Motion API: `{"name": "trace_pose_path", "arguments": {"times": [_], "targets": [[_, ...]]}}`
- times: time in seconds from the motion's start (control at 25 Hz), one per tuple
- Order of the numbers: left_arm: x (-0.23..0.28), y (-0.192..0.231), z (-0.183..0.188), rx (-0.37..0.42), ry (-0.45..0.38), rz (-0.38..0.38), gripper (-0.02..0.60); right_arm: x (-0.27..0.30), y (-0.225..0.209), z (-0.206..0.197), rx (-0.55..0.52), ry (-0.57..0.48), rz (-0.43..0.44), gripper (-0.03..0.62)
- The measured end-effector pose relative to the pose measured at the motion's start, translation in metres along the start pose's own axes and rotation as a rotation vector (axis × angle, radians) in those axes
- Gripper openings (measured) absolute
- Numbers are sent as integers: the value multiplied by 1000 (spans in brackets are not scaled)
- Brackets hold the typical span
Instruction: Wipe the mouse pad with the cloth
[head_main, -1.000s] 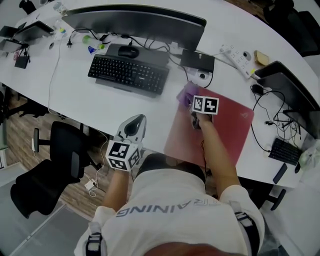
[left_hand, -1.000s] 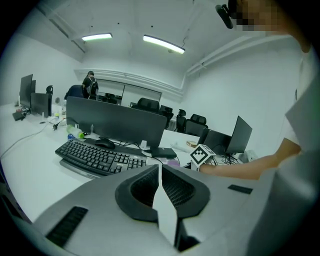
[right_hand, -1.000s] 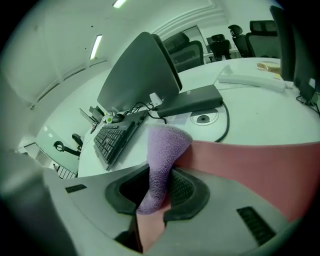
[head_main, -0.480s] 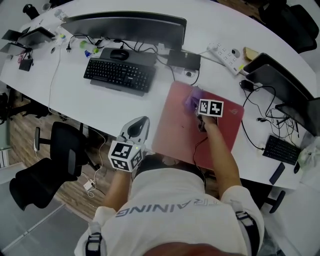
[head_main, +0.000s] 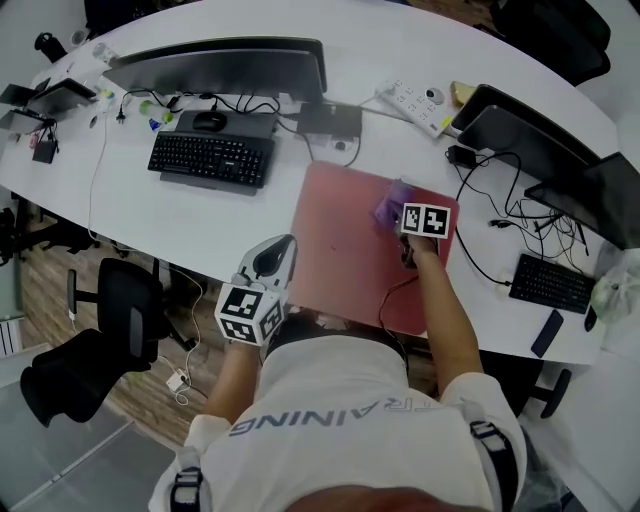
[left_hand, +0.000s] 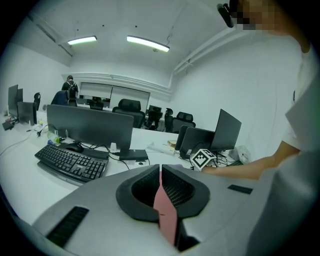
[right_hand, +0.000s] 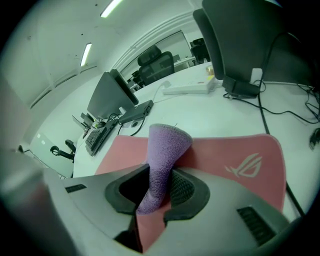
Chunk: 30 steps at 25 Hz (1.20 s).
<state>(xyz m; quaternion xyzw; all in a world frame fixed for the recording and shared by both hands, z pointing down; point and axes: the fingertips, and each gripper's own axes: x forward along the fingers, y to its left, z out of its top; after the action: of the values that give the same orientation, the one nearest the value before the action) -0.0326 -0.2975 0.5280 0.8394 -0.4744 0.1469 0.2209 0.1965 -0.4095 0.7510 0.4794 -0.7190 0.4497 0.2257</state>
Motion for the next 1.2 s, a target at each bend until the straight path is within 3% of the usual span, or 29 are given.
{"name": "trace_pose_path", "arguments": {"times": [0.48,0.92,1.2], "targets": [[23,-72,-7,5,0,-49,32,-61,-96,-11,59,-18,-77,109],[22,-97,-17,14,20,-64,32,-103,-157,-21,162,-100,-131,114],[19,-100,-14,43,26,-155,32,-128,-159,-29,98,-131,-282,107]]}}
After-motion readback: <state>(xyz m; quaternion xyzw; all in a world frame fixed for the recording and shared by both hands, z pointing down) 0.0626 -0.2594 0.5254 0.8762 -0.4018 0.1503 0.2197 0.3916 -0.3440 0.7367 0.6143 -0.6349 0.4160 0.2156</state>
